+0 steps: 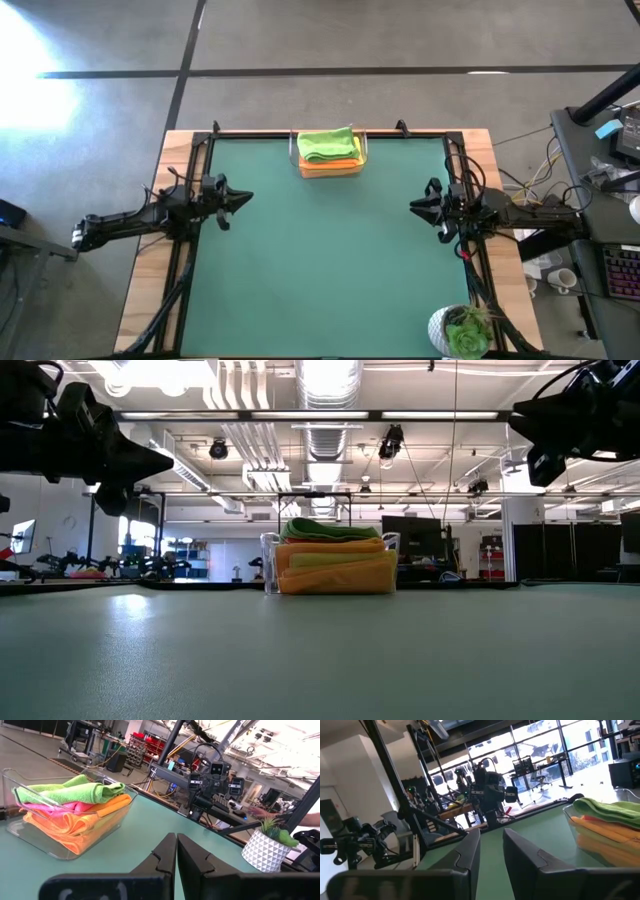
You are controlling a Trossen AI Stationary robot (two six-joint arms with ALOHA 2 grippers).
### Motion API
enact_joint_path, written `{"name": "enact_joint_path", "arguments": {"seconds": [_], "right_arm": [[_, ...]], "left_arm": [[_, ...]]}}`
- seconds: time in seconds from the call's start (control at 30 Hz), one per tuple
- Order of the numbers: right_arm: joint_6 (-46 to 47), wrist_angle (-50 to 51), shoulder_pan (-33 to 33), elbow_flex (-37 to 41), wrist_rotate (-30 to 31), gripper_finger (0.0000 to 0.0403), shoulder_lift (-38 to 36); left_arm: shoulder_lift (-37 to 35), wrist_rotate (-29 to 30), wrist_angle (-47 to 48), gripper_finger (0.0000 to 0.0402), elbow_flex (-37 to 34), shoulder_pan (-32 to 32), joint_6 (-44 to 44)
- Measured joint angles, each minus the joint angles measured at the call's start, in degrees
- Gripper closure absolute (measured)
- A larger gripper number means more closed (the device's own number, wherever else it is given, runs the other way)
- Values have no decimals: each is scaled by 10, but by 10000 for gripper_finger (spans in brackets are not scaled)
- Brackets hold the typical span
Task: Fold microfiber towels
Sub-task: Return to Home Position
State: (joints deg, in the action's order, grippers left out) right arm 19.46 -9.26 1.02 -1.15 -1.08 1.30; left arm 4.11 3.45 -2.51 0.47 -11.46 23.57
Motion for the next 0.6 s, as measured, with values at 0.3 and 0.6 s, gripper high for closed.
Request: {"name": "enact_joint_path", "arguments": {"seconds": [0.3, 0.6], "right_arm": [[0, 0, 0, 0, 0, 326, 0], [0, 0, 0, 0, 0, 332, 0]], "left_arm": [[0, 0, 0, 402, 0, 0, 0], [0, 0, 0, 402, 0, 0, 0]]}}
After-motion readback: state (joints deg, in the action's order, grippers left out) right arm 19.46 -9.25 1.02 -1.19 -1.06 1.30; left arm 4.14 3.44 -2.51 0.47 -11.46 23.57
